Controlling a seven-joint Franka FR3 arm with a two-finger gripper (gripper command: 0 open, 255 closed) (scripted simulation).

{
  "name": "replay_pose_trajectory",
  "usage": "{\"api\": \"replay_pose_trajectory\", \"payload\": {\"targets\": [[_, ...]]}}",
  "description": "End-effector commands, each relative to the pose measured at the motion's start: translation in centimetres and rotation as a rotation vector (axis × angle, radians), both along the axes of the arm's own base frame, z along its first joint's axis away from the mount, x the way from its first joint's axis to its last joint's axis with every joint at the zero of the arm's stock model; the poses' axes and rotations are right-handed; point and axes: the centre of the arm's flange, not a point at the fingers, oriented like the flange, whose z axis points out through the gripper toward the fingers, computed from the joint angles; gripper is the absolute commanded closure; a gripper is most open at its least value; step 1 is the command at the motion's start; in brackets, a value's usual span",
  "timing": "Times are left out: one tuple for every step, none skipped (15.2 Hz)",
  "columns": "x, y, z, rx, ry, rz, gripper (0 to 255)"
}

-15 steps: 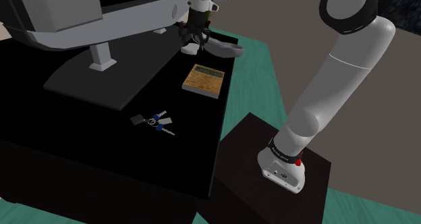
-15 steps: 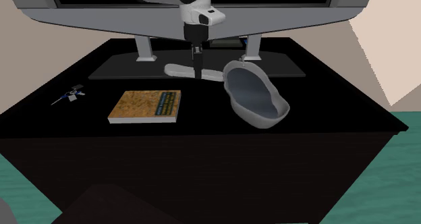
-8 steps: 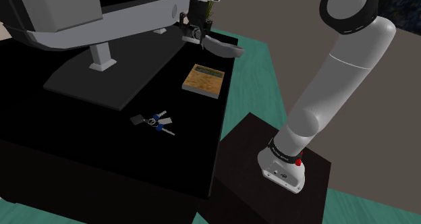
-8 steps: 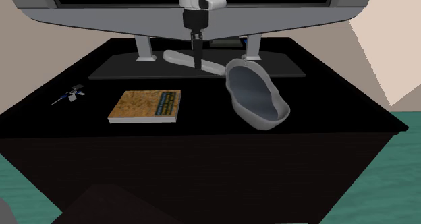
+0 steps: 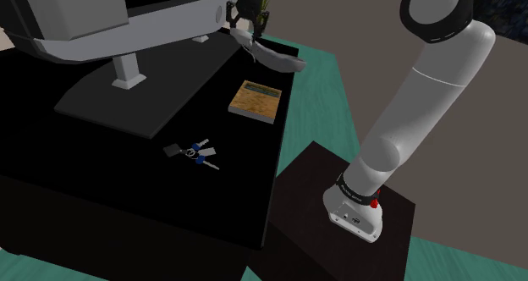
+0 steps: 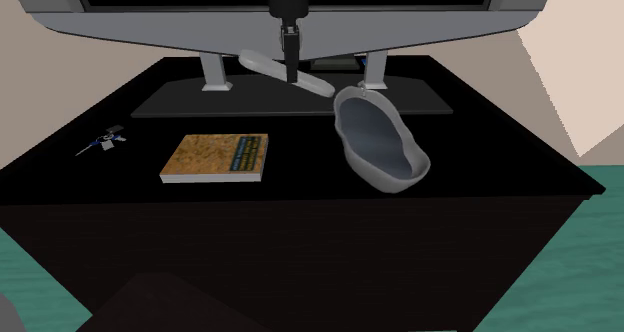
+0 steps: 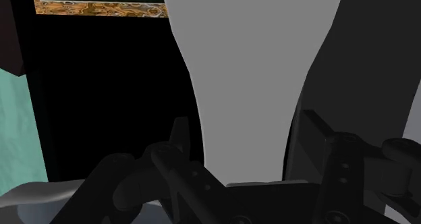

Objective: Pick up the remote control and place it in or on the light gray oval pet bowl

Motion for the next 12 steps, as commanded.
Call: {"api": "replay_pose_trajectory", "payload": {"targets": [[0.0, -0.1, 1.1, 0.000, 0.000, 0.000, 255], [0.0, -0.1, 1.7, 0.000, 0.000, 0.000, 255], [0.0, -0.1, 2.2, 0.000, 0.000, 0.000, 255], [0.0, -0.1, 2.7, 0.000, 0.000, 0.000, 255], [0.0, -0.1, 3.2, 0.000, 0.000, 0.000, 255], [0.0, -0.1, 3.4, 0.000, 0.000, 0.000, 255], [-0.1, -1.4, 3.5, 0.000, 0.000, 0.000, 255], [-0.3, -2.7, 3.5, 0.000, 0.000, 0.000, 255], [-0.4, -4.0, 3.6, 0.000, 0.000, 0.000, 255], [-0.5, -5.4, 3.7, 0.000, 0.000, 0.000, 255], [-0.6, -6.7, 3.7, 0.000, 0.000, 0.000, 255], [-0.7, -8.0, 3.8, 0.000, 0.000, 0.000, 255]]}}
